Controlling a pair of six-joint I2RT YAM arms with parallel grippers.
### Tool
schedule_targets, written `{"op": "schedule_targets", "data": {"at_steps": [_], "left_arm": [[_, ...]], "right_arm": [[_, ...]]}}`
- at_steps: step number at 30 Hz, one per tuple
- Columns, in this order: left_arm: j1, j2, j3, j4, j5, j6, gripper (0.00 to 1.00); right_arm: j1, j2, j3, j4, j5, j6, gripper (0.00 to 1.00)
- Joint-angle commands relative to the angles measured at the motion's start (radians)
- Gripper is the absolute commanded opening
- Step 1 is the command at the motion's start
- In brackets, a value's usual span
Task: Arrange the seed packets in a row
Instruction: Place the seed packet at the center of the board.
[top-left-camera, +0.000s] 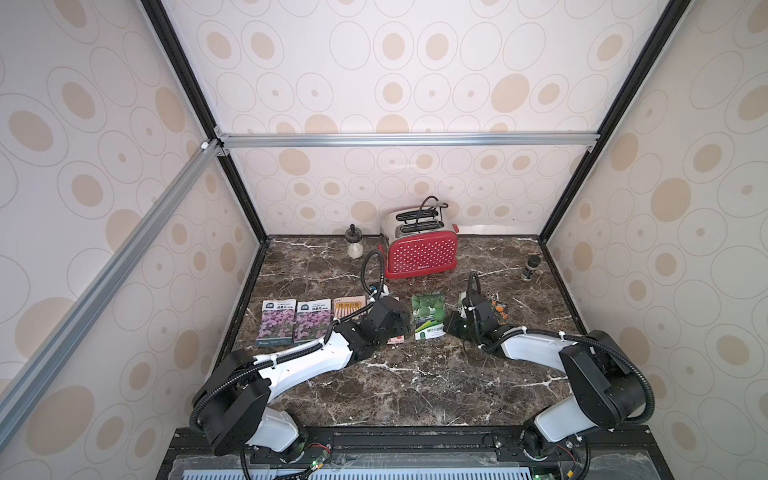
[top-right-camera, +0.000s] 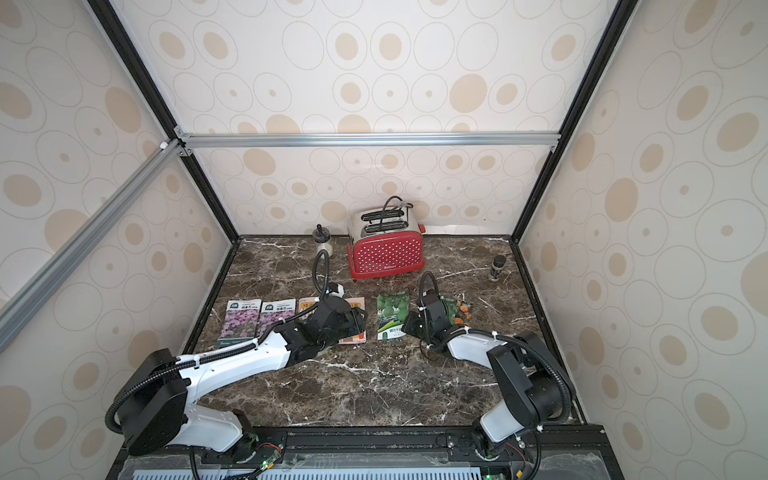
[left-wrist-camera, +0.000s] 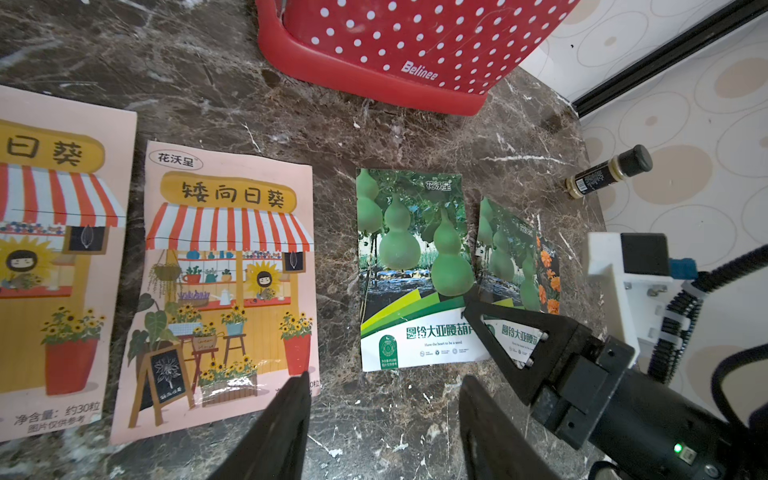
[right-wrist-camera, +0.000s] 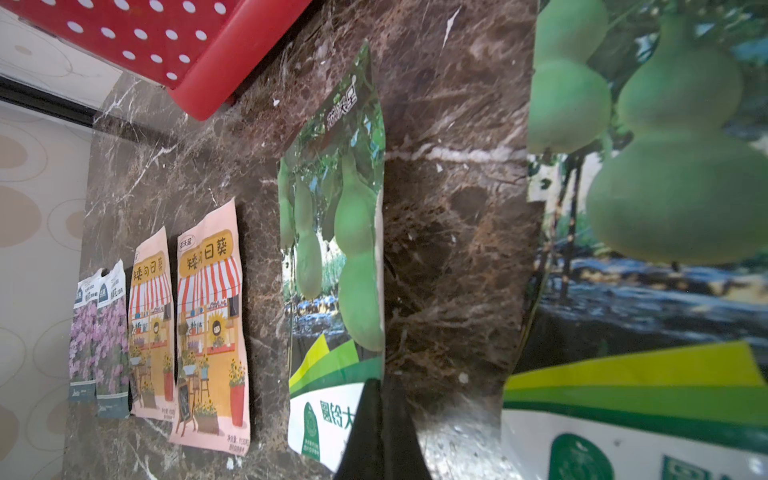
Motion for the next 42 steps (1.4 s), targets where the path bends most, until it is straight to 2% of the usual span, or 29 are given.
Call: {"op": "schedule_targets", "data": {"at_steps": [1, 7, 17, 22, 27, 29, 33, 37, 42], "left_arm": [[0.010, 0.008, 0.026, -0.008, -0.006, 0.018, 0.58], [0.010, 0.004, 0.022, -0.011, -0.006, 0.018, 0.58], [0.010, 0.010, 0.017, -0.008, -0.003, 0.016, 0.58], [0.011, 0.007, 0.012, -0.008, -0.006, 0.011, 0.58], [0.013, 0.014, 0.020, -0.019, -0.013, 0.011, 0.58], [0.013, 0.026, 0.028, -0.025, -0.011, 0.014, 0.58], [0.013, 0.100, 0.088, -0.051, 0.028, 0.053, 0.59], [0.014, 0.235, 0.201, -0.076, 0.132, 0.107, 0.59], [0.008, 0.405, 0.361, -0.117, 0.251, 0.192, 0.59]], "right_arm": [[0.007, 0.037, 0.017, 0.011, 0.016, 0.012, 0.00], [0.015, 0.068, 0.036, 0.015, 0.009, 0.010, 0.01], [0.020, 0.096, 0.065, -0.002, -0.009, -0.007, 0.12], [0.020, 0.080, 0.057, -0.013, -0.003, -0.017, 0.27], [0.020, 0.011, 0.058, -0.091, 0.032, -0.060, 0.49], [0.019, -0.034, 0.052, -0.118, 0.052, -0.085, 0.53], [0.018, -0.155, 0.058, -0.196, 0.091, -0.138, 0.53], [-0.005, -0.279, 0.094, -0.310, 0.113, -0.198, 0.54], [-0.117, -0.396, 0.138, -0.437, 0.022, -0.256, 0.57]]}}
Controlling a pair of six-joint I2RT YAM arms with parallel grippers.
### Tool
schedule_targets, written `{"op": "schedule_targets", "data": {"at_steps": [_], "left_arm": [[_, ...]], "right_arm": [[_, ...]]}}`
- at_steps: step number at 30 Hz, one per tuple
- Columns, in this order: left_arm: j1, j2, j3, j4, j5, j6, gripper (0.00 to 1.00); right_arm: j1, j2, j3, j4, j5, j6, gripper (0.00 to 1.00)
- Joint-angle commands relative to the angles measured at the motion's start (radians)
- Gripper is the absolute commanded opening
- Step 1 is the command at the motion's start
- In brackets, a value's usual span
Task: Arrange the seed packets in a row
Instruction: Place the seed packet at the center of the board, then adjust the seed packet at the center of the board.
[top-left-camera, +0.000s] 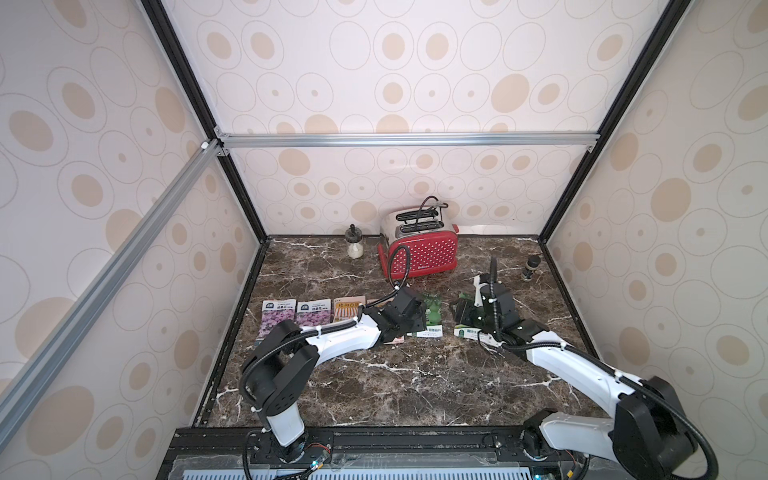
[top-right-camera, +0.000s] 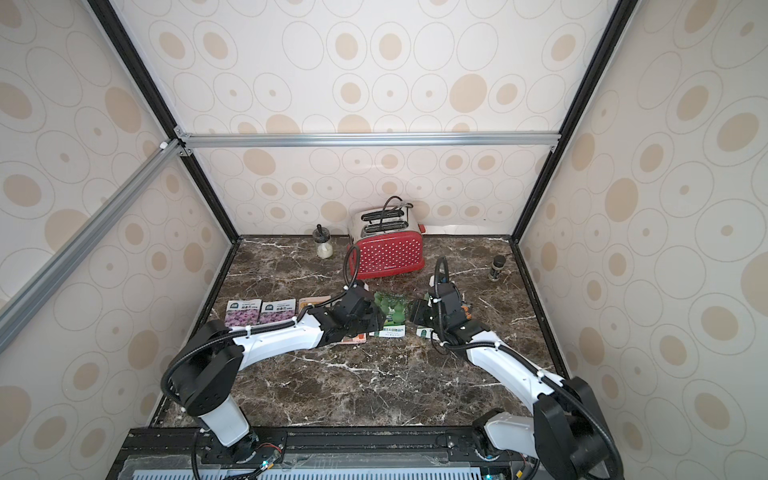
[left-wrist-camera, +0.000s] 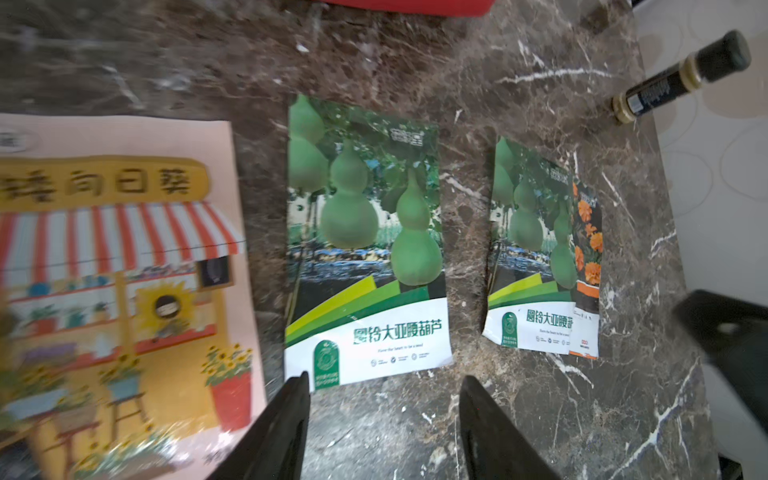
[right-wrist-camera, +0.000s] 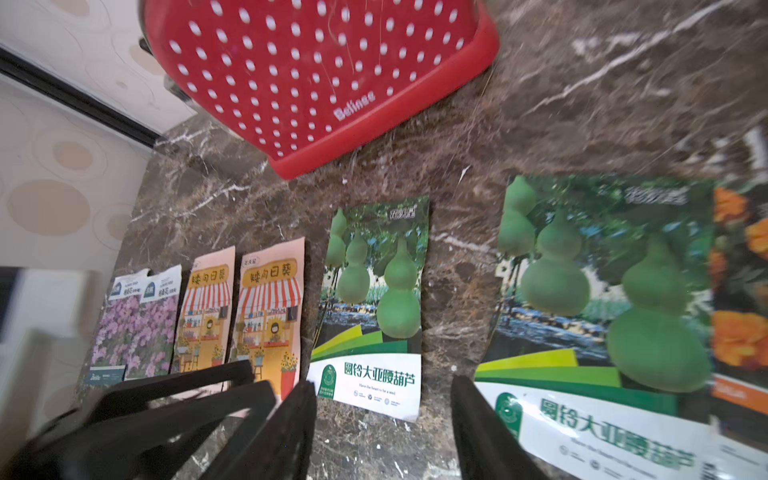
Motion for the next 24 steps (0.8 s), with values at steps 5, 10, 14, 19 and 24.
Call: {"op": "schedule_targets", "data": {"at_steps": [5, 10, 14, 19, 24], "left_arm": [[0.001, 0.164, 0.235, -0.113, 0.123, 0.170, 0.59], [0.001, 0.267, 0.365, -0.145, 0.140, 0.225, 0.59], [0.004, 0.337, 0.437, -0.139, 0.152, 0.238, 0.59], [0.014, 0.399, 0.478, -0.117, 0.166, 0.225, 0.59], [0.031, 0.402, 0.453, -0.081, 0.138, 0.200, 0.58]], "right_arm": [[-0.165, -0.112, 0.030, -0.180, -0.110, -0.102, 0.59], [-0.234, -0.108, 0.013, -0.166, -0.181, -0.098, 0.59], [-0.246, -0.096, 0.012, -0.160, -0.199, -0.100, 0.59], [-0.258, -0.098, 0.008, -0.151, -0.205, -0.099, 0.59], [-0.262, -0.103, -0.002, -0.148, -0.208, -0.096, 0.59]]}}
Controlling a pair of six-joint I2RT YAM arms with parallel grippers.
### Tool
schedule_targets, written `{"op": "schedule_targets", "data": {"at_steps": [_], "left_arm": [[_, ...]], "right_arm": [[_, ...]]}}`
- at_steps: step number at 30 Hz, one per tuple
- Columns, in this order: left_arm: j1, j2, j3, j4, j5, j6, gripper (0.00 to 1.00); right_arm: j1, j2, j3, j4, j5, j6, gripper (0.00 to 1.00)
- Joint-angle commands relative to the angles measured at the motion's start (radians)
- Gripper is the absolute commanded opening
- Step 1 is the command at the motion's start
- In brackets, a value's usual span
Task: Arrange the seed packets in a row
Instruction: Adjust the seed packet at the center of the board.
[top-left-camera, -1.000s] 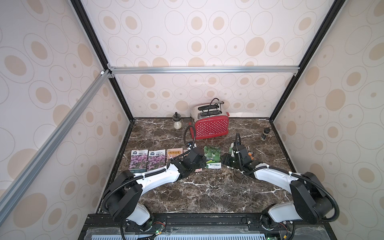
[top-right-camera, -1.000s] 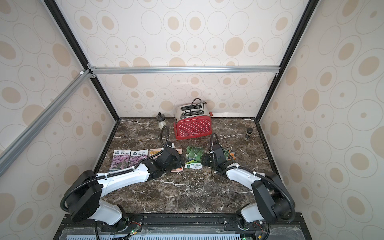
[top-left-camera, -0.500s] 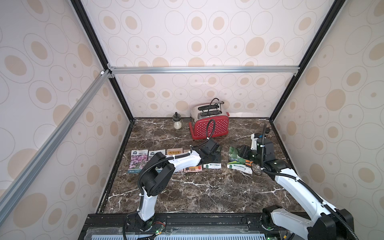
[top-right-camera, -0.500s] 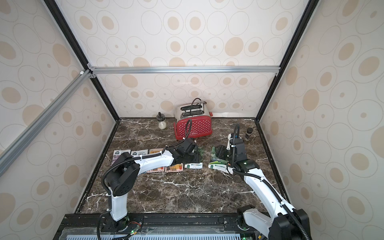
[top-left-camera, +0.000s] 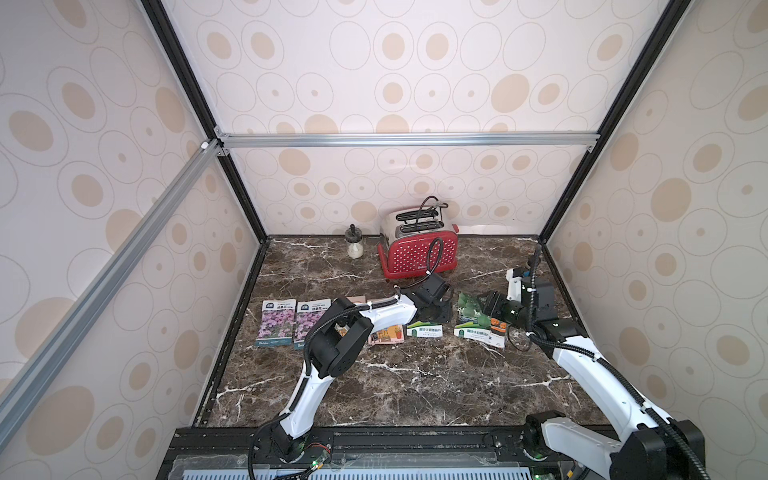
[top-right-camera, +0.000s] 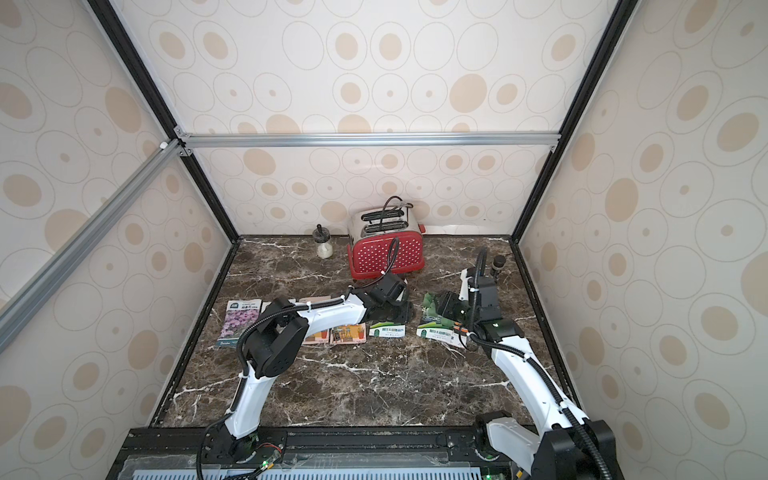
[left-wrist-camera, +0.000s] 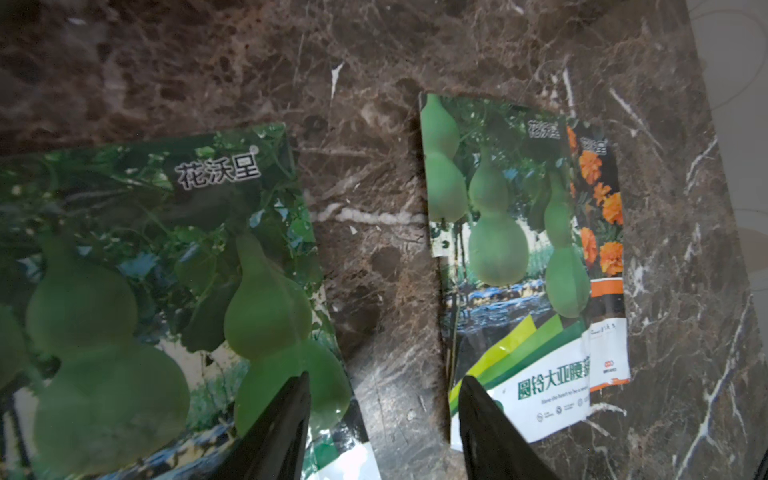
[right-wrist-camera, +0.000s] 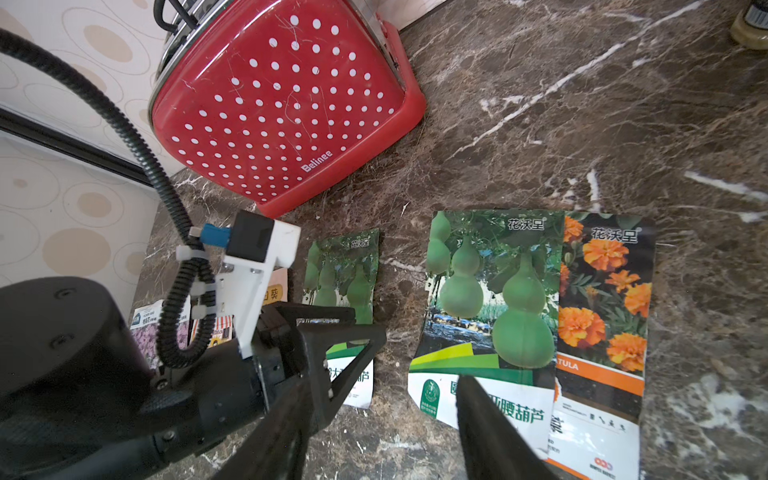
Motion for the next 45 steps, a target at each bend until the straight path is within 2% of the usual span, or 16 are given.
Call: {"op": "schedule_targets", "data": {"at_steps": [1, 7, 23, 31, 35, 45], "left_arm": [[0.026, -0.002, 0.004, 0.035, -0.022, -0.011, 0.58], [0.051, -0.007, -0.052, 0.106, -0.027, -0.076, 0.58], [0.045, -0.042, -0.159, 0.209, -0.108, -0.210, 0.56], [-0.002, -0.098, -0.110, 0.235, -0.123, -0.146, 0.59], [-0.018, -0.123, -0.079, 0.232, -0.101, -0.092, 0.60], [-0.041, -0.013, 0.025, 0.276, 0.088, 0.002, 0.59]], "right_arm": [[-0.007, -0.004, -0.024, -0.005, -0.011, -0.013, 0.59], [-0.008, -0.001, -0.030, -0.001, -0.014, -0.002, 0.59], [-0.009, 0.023, -0.023, -0.017, 0.011, -0.007, 0.59], [-0.012, 0.104, -0.001, -0.041, 0.045, -0.031, 0.59], [-0.048, 0.151, 0.000, -0.044, 0.042, -0.027, 0.59], [-0.165, 0.283, -0.022, 0.001, -0.032, 0.007, 0.59]]}}
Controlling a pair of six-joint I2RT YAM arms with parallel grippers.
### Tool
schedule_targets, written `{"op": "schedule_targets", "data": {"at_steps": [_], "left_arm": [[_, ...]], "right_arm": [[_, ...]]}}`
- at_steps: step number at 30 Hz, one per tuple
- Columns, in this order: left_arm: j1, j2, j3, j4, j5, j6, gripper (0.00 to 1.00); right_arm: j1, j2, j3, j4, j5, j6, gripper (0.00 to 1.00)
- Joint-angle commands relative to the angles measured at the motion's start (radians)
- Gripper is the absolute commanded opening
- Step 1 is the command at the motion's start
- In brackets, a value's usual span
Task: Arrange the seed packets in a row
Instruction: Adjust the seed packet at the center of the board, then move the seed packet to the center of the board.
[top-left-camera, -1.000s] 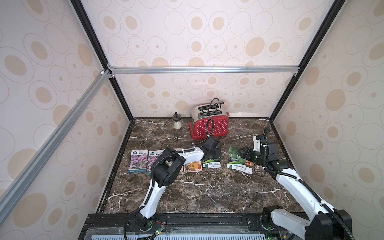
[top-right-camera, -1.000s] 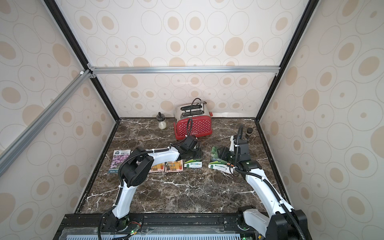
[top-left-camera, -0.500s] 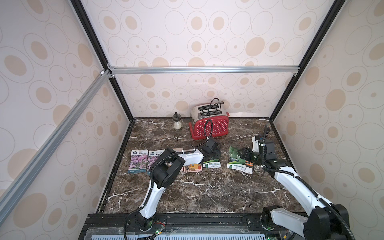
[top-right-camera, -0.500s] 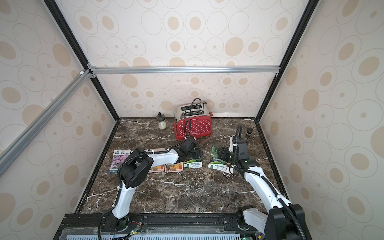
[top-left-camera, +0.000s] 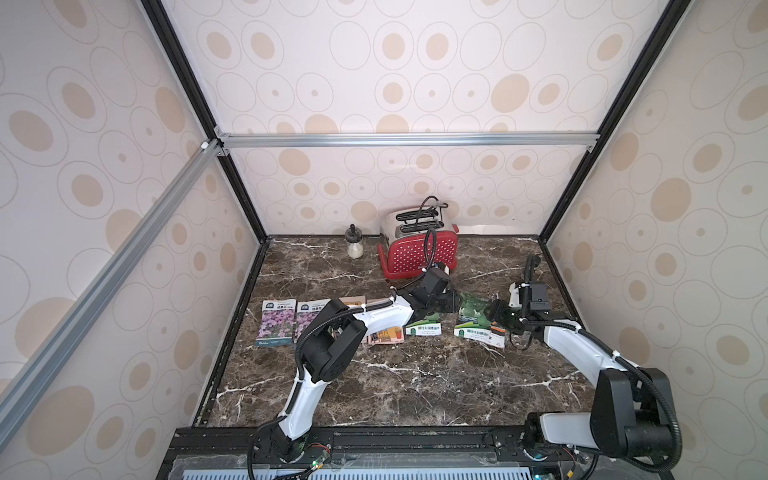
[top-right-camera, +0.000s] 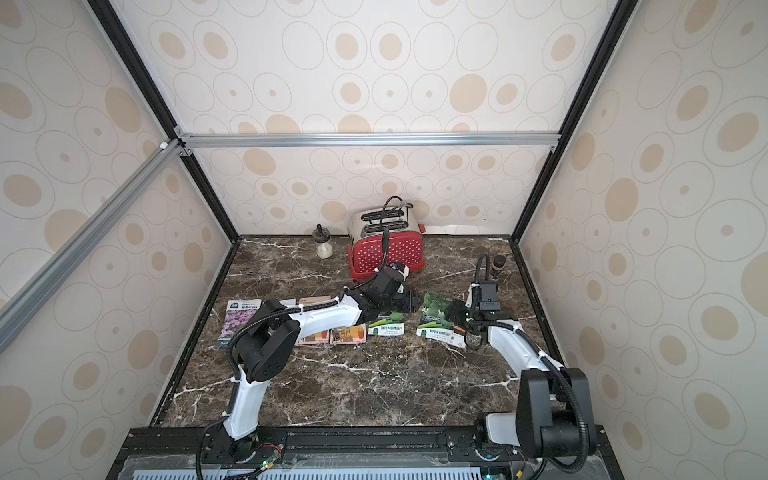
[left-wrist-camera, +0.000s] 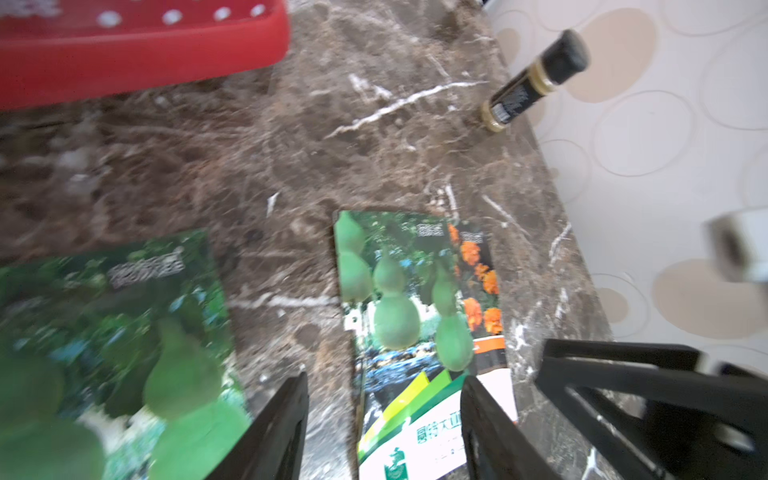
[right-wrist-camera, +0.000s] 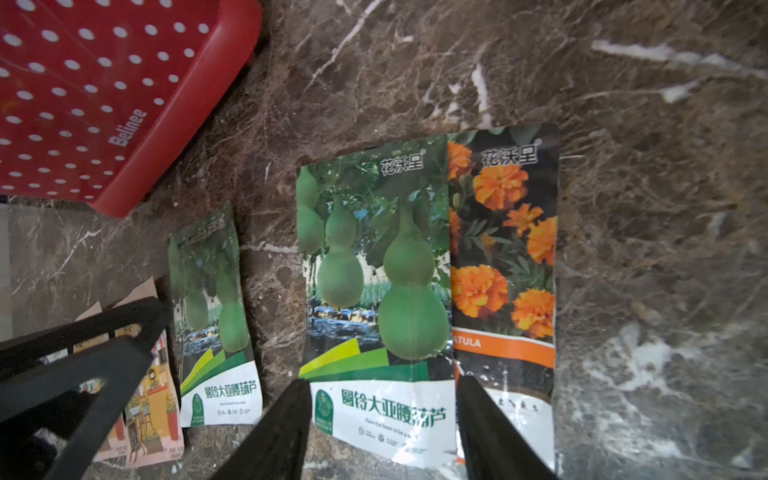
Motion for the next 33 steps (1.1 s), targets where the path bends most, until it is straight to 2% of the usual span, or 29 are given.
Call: {"op": "schedule_targets", "data": {"at_steps": [1, 6, 13, 23, 33], "left_arm": [[-0.022, 0.063, 0.079, 0.025, 0.078, 0.068, 0.59], [-0.033, 0.149, 0.175, 0.020, 0.160, 0.092, 0.59], [-0.045, 0.239, 0.258, 0.032, 0.216, 0.098, 0.59], [-0.045, 0.320, 0.304, -0.037, 0.183, 0.076, 0.58], [-0.029, 0.277, 0.231, -0.065, 0.126, 0.074, 0.58]], "right_arm": [[-0.027, 0.023, -0.009, 0.017, -0.024, 0.015, 0.59], [-0.059, 0.079, -0.039, 0.078, -0.065, 0.050, 0.59], [-0.091, 0.136, -0.074, 0.171, -0.099, 0.113, 0.58], [-0.100, 0.192, -0.062, 0.107, -0.055, 0.106, 0.58], [-0.118, 0.176, -0.035, 0.037, 0.019, 0.085, 0.58]]}}
